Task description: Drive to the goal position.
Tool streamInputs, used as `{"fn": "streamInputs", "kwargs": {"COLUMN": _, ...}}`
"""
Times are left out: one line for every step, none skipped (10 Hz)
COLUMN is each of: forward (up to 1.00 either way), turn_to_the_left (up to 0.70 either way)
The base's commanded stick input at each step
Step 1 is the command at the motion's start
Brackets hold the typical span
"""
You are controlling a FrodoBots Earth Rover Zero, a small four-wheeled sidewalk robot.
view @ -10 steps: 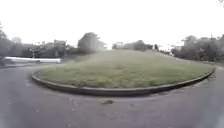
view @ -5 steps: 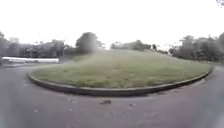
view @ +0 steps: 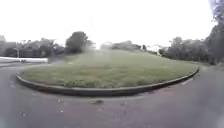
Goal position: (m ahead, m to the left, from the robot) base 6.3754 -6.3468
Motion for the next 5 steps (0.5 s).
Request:
{"fn": "streamInputs", "kwargs": {"forward": 0.00, "turn_to_the_left": -0.45}}
{"fn": "streamInputs", "kwargs": {"forward": 0.00, "turn_to_the_left": -0.45}}
{"fn": "streamInputs", "kwargs": {"forward": 0.00, "turn_to_the_left": -0.45}}
{"fn": "streamInputs", "kwargs": {"forward": 0.00, "turn_to_the_left": -0.45}}
{"fn": "streamInputs", "kwargs": {"forward": 0.00, "turn_to_the_left": -0.45}}
